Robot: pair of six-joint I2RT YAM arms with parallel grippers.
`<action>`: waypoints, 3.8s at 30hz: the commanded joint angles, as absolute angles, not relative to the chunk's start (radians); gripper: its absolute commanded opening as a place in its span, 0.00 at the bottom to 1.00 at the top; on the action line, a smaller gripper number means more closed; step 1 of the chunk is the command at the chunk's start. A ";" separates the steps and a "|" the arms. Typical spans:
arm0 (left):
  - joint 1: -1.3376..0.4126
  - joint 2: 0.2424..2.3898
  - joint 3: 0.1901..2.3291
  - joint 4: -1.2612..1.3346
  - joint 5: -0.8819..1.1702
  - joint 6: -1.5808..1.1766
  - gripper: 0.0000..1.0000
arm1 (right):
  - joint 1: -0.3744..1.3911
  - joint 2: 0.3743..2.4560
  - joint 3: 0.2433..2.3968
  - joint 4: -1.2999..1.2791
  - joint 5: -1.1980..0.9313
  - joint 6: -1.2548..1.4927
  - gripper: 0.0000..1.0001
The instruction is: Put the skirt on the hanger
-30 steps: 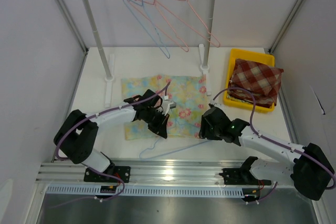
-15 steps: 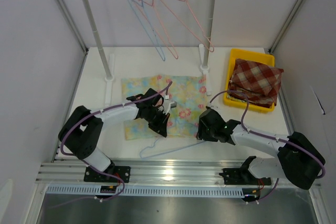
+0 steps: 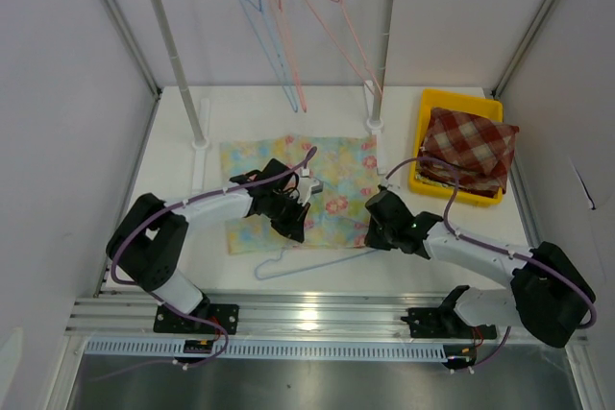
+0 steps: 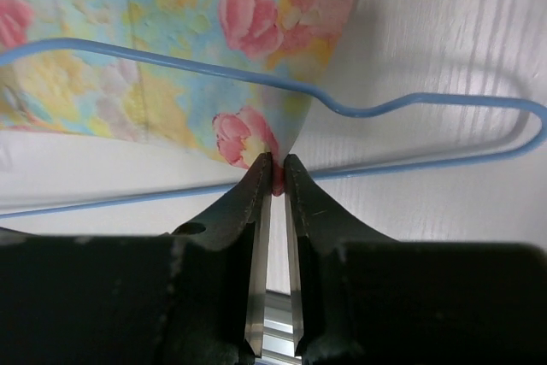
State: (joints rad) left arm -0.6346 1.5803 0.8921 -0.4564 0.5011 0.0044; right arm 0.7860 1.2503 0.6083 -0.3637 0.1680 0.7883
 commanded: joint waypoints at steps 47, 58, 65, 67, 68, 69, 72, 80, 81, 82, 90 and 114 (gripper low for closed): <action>-0.552 1.460 0.836 -0.218 -0.112 0.110 0.00 | 0.141 1.210 0.709 -0.471 -0.158 0.532 0.12; -0.554 1.402 0.819 -0.091 -0.086 0.135 0.00 | 0.211 1.232 0.710 -0.486 -0.103 0.520 0.13; -0.555 1.449 0.871 -0.043 -0.014 0.143 0.00 | 0.426 1.216 0.692 -0.511 -0.017 0.597 0.12; -0.555 1.485 0.897 -0.037 -0.014 0.146 0.00 | 0.433 1.203 0.664 -0.518 -0.009 0.598 0.12; -0.554 1.494 0.903 -0.034 -0.011 0.153 0.00 | 0.434 1.187 0.657 -0.525 -0.006 0.598 0.12; -0.554 1.514 0.911 -0.034 -0.014 0.161 0.00 | 0.433 1.178 0.644 -0.543 -0.002 0.598 0.12; -0.543 1.557 0.969 -0.057 -0.026 0.173 0.00 | 0.420 1.144 0.634 -0.577 0.041 0.588 0.12; -0.480 1.588 1.037 -0.051 0.067 0.190 0.00 | 0.390 1.146 0.630 -0.584 0.035 0.592 0.11; -0.479 1.594 1.043 -0.061 0.086 0.198 0.00 | 0.387 1.160 0.634 -0.575 0.029 0.595 0.13; -0.477 1.598 1.054 -0.075 0.112 0.209 0.00 | 0.385 1.167 0.640 -0.566 0.025 0.594 0.14; -0.494 1.569 0.979 -0.060 0.152 0.181 0.00 | 0.435 1.246 0.719 -0.566 0.116 0.597 0.55; -0.526 1.600 0.999 -0.098 0.161 0.166 0.00 | 1.279 1.837 1.245 -0.161 0.475 0.583 0.68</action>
